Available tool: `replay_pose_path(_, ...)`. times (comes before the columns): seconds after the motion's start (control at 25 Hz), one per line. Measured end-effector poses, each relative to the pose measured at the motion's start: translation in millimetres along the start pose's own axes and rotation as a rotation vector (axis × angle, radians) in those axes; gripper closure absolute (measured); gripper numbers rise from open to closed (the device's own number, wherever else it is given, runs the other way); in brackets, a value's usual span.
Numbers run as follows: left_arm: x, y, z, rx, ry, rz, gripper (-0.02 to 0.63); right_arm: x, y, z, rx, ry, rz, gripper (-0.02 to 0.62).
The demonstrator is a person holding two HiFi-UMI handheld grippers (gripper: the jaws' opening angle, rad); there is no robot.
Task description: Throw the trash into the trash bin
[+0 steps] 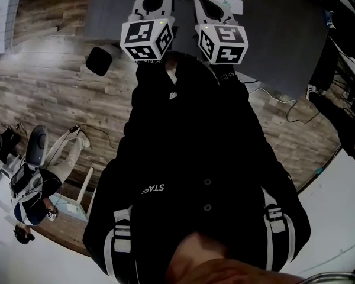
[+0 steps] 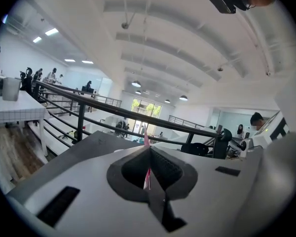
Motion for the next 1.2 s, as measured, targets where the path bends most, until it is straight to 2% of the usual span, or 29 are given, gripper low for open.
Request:
replay_pose_path(0.32, -60.6, 82.8, -17.0, 0.069, 0.021, -0.099, 0.601, -91.4, -14.6, -13.2, 0.028, 0.060, -0.078, 0.580)
replay_pose_path(0.56, -130.4, 167.9, -17.9, 0.113, 0.062, -0.221, 0.601, -193.9, -40.6, -6.7, 0.019, 0.120, -0.201, 0.580)
replay_pose_path(0.76, -192.9, 240.4, 5.6, 0.115, 0.121, -0.348, 0.601, -285.8, -67.2, 15.9, -0.048, 0.202, -0.322, 0.580)
replay_pose_path(1.0, -253.1, 321.7, 50.5, 0.114, 0.240, -0.476, 0.601, -379.7, -92.5, 54.4, -0.136, 0.298, -0.435, 0.580)
replay_pose_path(1.2, -291.3, 372.8, 97.6, 0.088, 0.336, -0.565, 0.601, -440.1, -112.2, 93.2, -0.229, 0.380, -0.522, 0.580)
Point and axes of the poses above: the fingertips, and each gripper's own axes: y backward along the fingers, x to its right, z out of its underside, the point moved 7 cm from there along y, backward along the fingers, and after that the axes turned 8 degrees about z, right-handed, at the moved point
